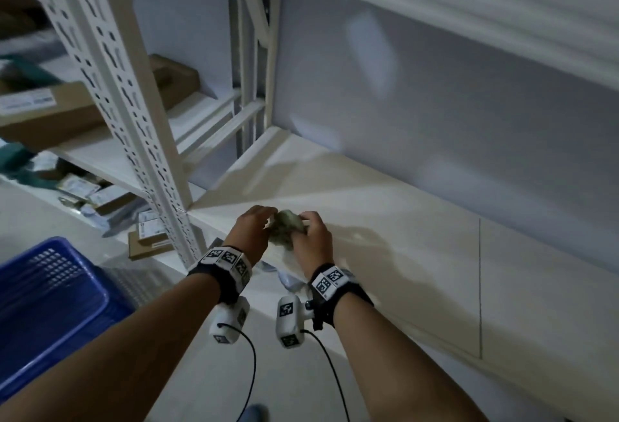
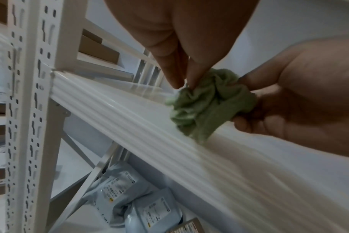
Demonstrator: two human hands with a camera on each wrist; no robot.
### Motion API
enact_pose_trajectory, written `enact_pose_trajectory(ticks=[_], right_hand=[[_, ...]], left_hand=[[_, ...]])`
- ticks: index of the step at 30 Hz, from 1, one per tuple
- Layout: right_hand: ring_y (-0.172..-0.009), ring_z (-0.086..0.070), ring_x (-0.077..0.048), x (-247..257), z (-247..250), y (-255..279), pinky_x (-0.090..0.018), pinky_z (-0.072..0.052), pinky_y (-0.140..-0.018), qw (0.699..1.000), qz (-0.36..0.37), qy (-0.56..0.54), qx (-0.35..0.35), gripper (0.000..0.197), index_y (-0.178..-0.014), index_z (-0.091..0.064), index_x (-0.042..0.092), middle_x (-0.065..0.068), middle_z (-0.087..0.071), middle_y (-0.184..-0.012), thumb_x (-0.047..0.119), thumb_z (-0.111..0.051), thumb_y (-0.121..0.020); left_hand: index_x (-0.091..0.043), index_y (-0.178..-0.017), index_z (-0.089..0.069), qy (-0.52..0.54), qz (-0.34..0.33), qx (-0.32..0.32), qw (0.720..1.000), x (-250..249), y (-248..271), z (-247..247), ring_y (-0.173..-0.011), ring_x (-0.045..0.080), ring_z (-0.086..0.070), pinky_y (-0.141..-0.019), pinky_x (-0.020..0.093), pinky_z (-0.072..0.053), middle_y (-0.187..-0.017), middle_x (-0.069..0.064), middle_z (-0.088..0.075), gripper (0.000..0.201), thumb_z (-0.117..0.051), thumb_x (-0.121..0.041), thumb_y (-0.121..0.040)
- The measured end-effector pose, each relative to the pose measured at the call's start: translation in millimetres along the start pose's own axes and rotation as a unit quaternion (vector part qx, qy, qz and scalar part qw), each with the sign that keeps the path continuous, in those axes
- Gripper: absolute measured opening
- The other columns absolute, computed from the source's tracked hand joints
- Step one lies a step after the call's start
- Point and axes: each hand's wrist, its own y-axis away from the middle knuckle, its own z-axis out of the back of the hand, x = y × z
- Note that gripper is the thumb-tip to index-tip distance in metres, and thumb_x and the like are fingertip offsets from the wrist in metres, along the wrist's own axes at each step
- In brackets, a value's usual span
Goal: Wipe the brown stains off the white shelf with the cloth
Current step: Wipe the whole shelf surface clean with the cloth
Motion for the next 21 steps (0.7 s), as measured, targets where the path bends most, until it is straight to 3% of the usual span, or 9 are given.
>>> enact_pose_trajectory(ticks=[3,6,9,13,17,21], right_hand=[[-0.082,-0.063,-0.02,-19.1,16.5,-6.2,-0.024,-0.047,-0.068,0.993,0.037,0.098,-0.051,0.024,-0.094,-0.061,0.021,-0.001,-0.07,-0.09,0.004,-0.051,-0.08],[-0.096,-0.064,-0.024,-39.5,29.8,-6.0,-0.034,-0.053,-0.079,0.975,0.045,0.209,-0.058,0.03,-0.109,-0.058,0.023,-0.002,-0.068,-0.105,0.008,-0.05,-0.084],[-0.11,-0.057,-0.027,-54.5,38.3,-2.4,-0.04,-0.05,-0.09,0.96,0.05,0.273,-0.041,0.037,-0.123,-0.054,0.021,-0.005,-0.063,-0.119,0.01,-0.052,-0.087],[-0.117,-0.043,-0.031,-68.9,39.8,2.4,-0.04,-0.05,-0.089,0.902,0.111,0.416,-0.026,0.041,-0.119,-0.055,0.02,-0.007,-0.047,-0.136,0.015,-0.059,-0.079],[-0.125,-0.037,-0.03,-74.8,39.9,3.3,-0.038,-0.046,-0.095,0.895,0.135,0.424,-0.043,0.053,-0.129,-0.047,0.015,-0.008,-0.032,-0.15,0.007,-0.058,-0.077],[-0.109,-0.049,-0.032,-81.1,38.8,-5.8,-0.038,-0.049,-0.088,0.917,0.114,0.381,0.007,0.043,-0.126,-0.05,0.011,-0.011,-0.047,-0.139,0.005,-0.049,-0.084]], left_hand=[[-0.013,-0.123,-0.062,-0.006,-0.017,0.052,0.998,-3.0,4.2,-18.2,-0.112,0.024,-0.06,-0.1,0.031,-0.046,-0.128,0.006,-0.06,0.04,-0.062,0.0,-0.086],[-0.018,-0.127,-0.061,-0.015,-0.014,0.094,0.995,-13.3,7.2,-37.9,-0.127,0.019,-0.052,-0.108,0.027,-0.038,-0.139,-0.001,-0.054,0.039,-0.06,-0.009,-0.089],[-0.025,-0.123,-0.063,0.005,-0.041,0.103,0.994,-29.4,3.0,-53.3,-0.123,0.021,-0.055,-0.104,0.032,-0.044,-0.134,-0.002,-0.058,0.041,-0.061,-0.009,-0.085],[-0.019,-0.121,-0.063,-0.026,-0.108,0.155,0.982,-45.0,-10.4,-67.1,-0.115,0.024,-0.058,-0.097,0.033,-0.048,-0.127,0.002,-0.061,0.036,-0.055,-0.006,-0.088],[-0.021,-0.109,-0.066,-0.076,-0.104,0.197,0.972,-45.6,-21.8,-75.1,-0.1,0.022,-0.064,-0.086,0.028,-0.051,-0.11,0.002,-0.068,0.029,-0.049,-0.008,-0.089],[-0.021,-0.106,-0.066,-0.112,-0.091,0.221,0.965,-42.6,-27.7,-82.7,-0.102,0.022,-0.063,-0.087,0.037,-0.054,-0.112,0.001,-0.064,0.027,-0.048,-0.012,-0.087]])
